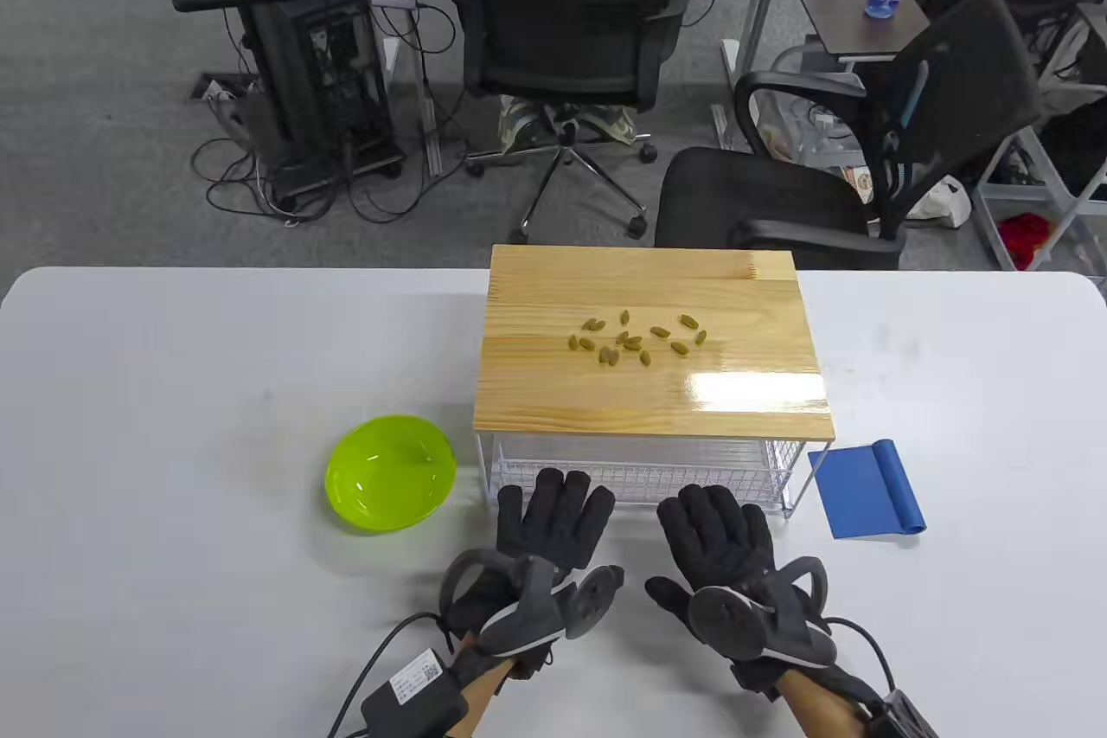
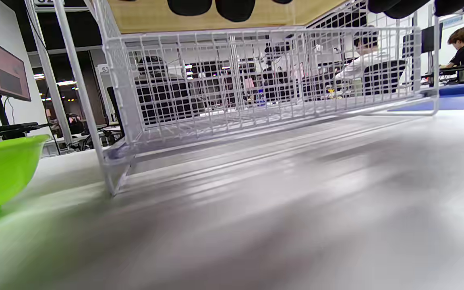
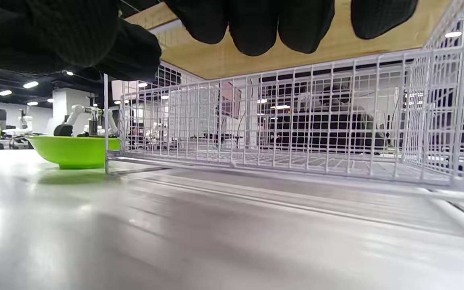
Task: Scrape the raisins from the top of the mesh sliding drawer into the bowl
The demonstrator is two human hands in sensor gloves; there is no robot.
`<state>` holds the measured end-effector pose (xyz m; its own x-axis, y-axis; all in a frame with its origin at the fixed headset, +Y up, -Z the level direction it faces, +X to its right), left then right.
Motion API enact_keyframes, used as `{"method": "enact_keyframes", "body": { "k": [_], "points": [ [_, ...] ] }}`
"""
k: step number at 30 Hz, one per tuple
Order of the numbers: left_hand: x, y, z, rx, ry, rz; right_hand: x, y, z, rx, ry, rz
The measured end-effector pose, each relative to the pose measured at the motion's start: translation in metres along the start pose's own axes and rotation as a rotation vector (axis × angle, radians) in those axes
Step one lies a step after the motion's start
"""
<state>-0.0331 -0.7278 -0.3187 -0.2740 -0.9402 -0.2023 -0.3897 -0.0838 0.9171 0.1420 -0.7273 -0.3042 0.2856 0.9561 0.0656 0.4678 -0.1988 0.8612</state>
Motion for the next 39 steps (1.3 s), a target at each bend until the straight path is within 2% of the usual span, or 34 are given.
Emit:
{"method": "enact_keyframes", "body": {
  "k": [7, 14, 20, 23, 27, 31, 36, 39],
  "points": [
    [-0.008, 0.002, 0.004, -0.007, 0.045, -0.038, 0.003, 0.001, -0.005, 0.014, -0.006, 0.019],
    [-0.009, 0.002, 0.005, -0.006, 0.032, -0.029, 0.006, 0.001, -0.007, 0.024, 0.007, 0.041],
    [-0.009, 0.002, 0.007, -0.014, 0.033, -0.026, 0.012, 0.003, -0.003, 0.022, -0.004, 0.087],
    [-0.010, 0.002, 0.007, -0.016, 0.031, -0.024, 0.020, 0.006, -0.008, 0.060, 0.016, 0.151],
    [-0.012, 0.002, 0.007, -0.014, 0.042, -0.028, 0.039, 0.012, -0.014, 0.107, 0.070, 0.272],
    [-0.016, 0.004, 0.009, -0.015, 0.028, -0.043, 0.067, 0.019, -0.005, 0.083, 0.104, 0.404],
    [-0.020, 0.004, 0.013, -0.027, 0.057, -0.062, 0.115, 0.028, 0.035, -0.041, 0.048, 0.601],
    [-0.019, 0.004, 0.014, -0.027, 0.049, -0.054, 0.137, 0.033, 0.067, -0.148, 0.033, 0.662]
  ]
}}
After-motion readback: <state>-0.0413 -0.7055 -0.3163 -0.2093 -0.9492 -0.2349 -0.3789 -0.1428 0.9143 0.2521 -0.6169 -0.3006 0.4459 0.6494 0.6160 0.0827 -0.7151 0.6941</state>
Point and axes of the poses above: the tracker on the back of each hand, its own z axis roughly to the little-finger side, its own y axis roughly from the fingertips to the wrist, x = y × z, the point moved 3 cm from there along -y, roughly from the wrist to the fingertips, and after that the axes turned 11 degrees about -y, right-handed, at the moved point
